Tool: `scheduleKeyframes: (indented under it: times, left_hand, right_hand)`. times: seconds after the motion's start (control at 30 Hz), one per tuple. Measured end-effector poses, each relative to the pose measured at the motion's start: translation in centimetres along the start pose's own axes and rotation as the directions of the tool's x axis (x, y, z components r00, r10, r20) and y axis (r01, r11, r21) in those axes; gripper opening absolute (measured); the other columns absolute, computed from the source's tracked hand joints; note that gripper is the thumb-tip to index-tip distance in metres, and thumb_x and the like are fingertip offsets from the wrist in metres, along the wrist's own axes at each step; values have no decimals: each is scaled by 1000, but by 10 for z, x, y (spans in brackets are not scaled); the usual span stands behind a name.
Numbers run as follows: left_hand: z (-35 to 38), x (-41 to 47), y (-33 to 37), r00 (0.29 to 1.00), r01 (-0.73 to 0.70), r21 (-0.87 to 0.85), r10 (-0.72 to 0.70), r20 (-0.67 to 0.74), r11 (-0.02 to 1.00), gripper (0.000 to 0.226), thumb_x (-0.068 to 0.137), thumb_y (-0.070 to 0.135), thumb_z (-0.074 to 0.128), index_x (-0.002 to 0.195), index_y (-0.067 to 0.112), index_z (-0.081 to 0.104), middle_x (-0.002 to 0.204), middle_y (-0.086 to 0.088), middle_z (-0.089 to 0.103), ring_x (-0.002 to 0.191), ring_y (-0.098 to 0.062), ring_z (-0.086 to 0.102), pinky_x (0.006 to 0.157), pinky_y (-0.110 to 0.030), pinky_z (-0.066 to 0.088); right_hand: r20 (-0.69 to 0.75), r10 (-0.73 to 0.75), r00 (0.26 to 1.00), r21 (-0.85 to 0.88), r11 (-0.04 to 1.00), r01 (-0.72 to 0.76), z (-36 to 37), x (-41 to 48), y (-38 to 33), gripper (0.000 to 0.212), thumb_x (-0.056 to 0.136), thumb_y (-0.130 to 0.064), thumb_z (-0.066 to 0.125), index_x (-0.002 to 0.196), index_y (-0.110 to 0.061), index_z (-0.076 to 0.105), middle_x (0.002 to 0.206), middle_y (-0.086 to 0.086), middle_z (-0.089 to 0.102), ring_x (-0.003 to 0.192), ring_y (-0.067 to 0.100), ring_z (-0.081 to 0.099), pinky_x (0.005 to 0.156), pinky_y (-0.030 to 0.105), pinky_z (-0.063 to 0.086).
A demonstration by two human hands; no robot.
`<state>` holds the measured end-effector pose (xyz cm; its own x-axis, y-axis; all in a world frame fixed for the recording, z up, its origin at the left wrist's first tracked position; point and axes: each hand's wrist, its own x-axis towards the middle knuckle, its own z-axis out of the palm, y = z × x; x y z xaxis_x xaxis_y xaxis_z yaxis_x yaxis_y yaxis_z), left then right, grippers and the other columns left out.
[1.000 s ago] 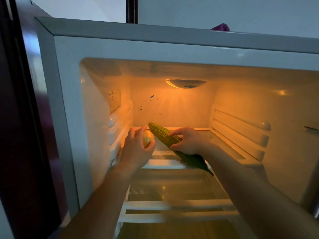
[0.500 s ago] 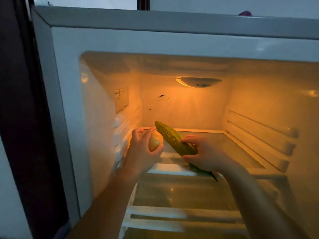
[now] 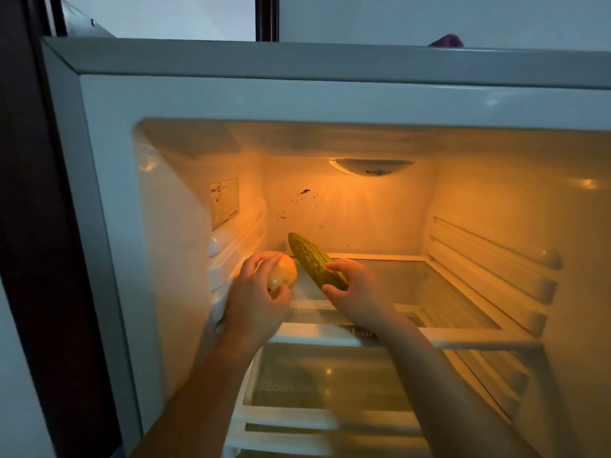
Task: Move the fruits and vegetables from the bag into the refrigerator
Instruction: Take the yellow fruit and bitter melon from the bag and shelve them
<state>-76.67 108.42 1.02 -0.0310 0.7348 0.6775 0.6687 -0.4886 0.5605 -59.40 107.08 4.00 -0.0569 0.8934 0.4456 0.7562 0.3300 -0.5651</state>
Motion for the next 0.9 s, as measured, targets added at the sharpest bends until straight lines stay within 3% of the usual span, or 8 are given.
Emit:
scheduleKeyframes:
  times: [0.23, 0.4, 0.47, 0.53, 0.57, 0.63, 0.73, 0.9]
  left_hand:
    - [-6, -7, 9, 995, -33, 33, 36, -90, 999, 41, 77, 34, 53, 115, 22, 59, 128, 1, 50, 116, -15, 45, 93, -24, 32]
    - [-9, -20, 14, 985, -173, 24, 173, -19, 985, 31, 77, 35, 52, 105, 26, 61, 127, 1, 48, 118, -17, 46, 98, -38, 43]
    - [-11, -30, 15, 972, -229, 41, 226, 58, 973, 30, 76, 38, 50, 102, 29, 61, 130, 2, 47, 122, -18, 44, 106, -39, 36]
    - [-18, -41, 17, 959, -273, 55, 266, 101, 961, 29, 77, 37, 51, 102, 28, 63, 129, -1, 50, 122, -19, 46, 113, -19, 12]
    - [-22, -47, 19, 952, -295, 44, 289, 105, 955, 28, 78, 35, 52, 102, 26, 63, 127, -3, 52, 121, -20, 47, 110, -9, 4]
    - [-29, -60, 22, 942, -309, -20, 308, 132, 951, 28, 78, 33, 52, 103, 24, 63, 126, -4, 52, 120, -17, 45, 107, -7, 10]
    - [-34, -85, 22, 919, -316, -100, 330, 213, 944, 35, 76, 36, 49, 108, 26, 60, 128, 0, 49, 120, -13, 44, 102, -22, 32]
    - [-35, -139, 7, 874, -269, -198, 325, 360, 943, 40, 77, 39, 49, 114, 27, 56, 126, 5, 49, 116, -6, 44, 97, -5, 27]
  right_hand:
    - [32, 14, 999, 70, 997, -16, -14, -27, 1, 48, 89, -28, 60, 134, -22, 46, 130, 0, 51, 102, 7, 45, 83, 24, 42]
    - [-39, -18, 999, -35, 999, 16, -30, -57, -10, 52, 88, -29, 61, 136, -25, 42, 134, -3, 47, 108, 6, 42, 88, 21, 35]
    - [-94, -51, 994, -133, 990, 38, -34, -72, -9, 53, 87, -30, 62, 135, -25, 42, 136, -5, 44, 115, 8, 43, 94, 23, 36]
    - [-139, -102, 985, -169, 983, 77, -37, -87, -6, 52, 86, -28, 64, 133, -21, 45, 134, -3, 46, 115, 9, 45, 95, 25, 38]
    - [-151, -124, 981, -172, 980, 98, -37, -94, -6, 50, 85, -26, 65, 132, -19, 47, 131, -3, 47, 113, 8, 46, 94, 23, 39]
    - [-165, -162, 973, -189, 973, 130, -34, -110, -6, 45, 85, -25, 65, 128, -18, 51, 126, -5, 49, 110, 6, 47, 92, 18, 36]
    - [-188, -179, 966, -195, 971, 142, -23, -135, -11, 41, 84, -29, 58, 124, -20, 54, 123, -2, 53, 106, 14, 55, 86, 25, 46]
    - [-167, -64, 984, -201, 979, 30, 3, -191, -9, 43, 82, -36, 53, 122, -21, 56, 121, -2, 56, 108, 13, 54, 90, 28, 46]
